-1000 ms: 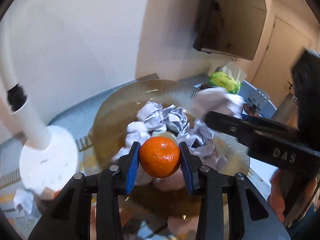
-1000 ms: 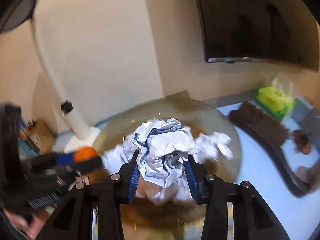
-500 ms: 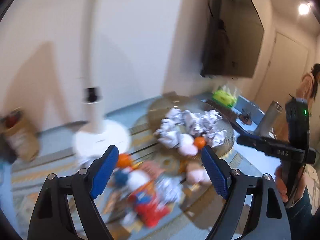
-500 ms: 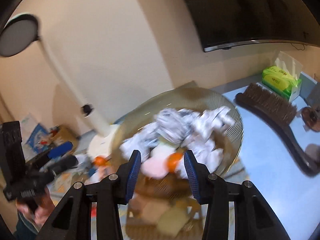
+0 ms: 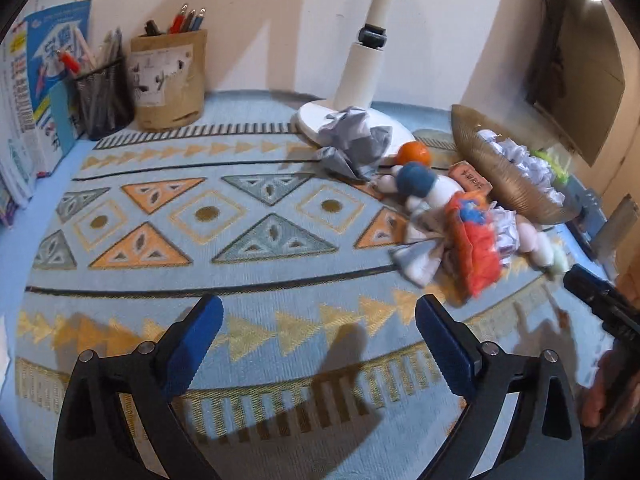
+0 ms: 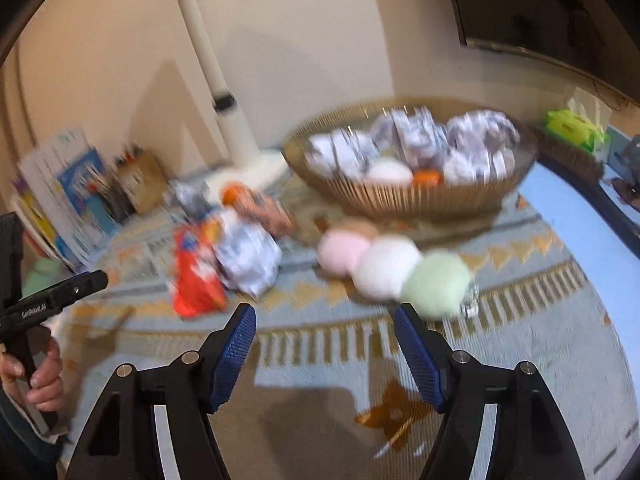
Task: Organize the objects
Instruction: 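Grasp a grey crumpled paper with the left tool while the right tool grasps the pastel plush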
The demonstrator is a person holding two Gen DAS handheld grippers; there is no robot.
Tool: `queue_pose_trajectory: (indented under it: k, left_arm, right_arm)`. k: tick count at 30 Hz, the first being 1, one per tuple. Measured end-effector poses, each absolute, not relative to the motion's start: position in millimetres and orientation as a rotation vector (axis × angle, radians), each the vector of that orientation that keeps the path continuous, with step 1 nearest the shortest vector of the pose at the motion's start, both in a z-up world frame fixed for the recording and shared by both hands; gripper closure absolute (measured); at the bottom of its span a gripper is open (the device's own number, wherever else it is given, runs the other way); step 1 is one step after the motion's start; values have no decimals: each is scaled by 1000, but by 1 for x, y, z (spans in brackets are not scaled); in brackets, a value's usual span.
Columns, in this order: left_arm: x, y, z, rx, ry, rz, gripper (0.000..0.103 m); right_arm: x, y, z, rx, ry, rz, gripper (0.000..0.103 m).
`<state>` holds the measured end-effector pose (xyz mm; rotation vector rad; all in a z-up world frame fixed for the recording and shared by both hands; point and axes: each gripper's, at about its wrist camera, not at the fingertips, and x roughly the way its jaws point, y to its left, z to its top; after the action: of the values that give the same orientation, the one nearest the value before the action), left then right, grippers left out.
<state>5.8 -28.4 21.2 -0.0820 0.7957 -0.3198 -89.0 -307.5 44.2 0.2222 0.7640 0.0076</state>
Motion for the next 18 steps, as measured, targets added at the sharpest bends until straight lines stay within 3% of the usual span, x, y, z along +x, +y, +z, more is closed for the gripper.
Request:
queue_pose_trajectory:
  k: [2, 13, 18]
  left_arm:
    - [-1, -26, 28, -84, 727, -309, 5]
    - [33, -35, 40, -126, 841, -374, 5]
    - [80, -49, 49, -71, 827, -359, 5]
  right_arm:
    - [-93, -302, 48, 179, 725, 1, 32]
    - [-92, -313, 46, 217, 736, -32, 29]
    - [-86, -348, 43, 414, 744, -84, 18]
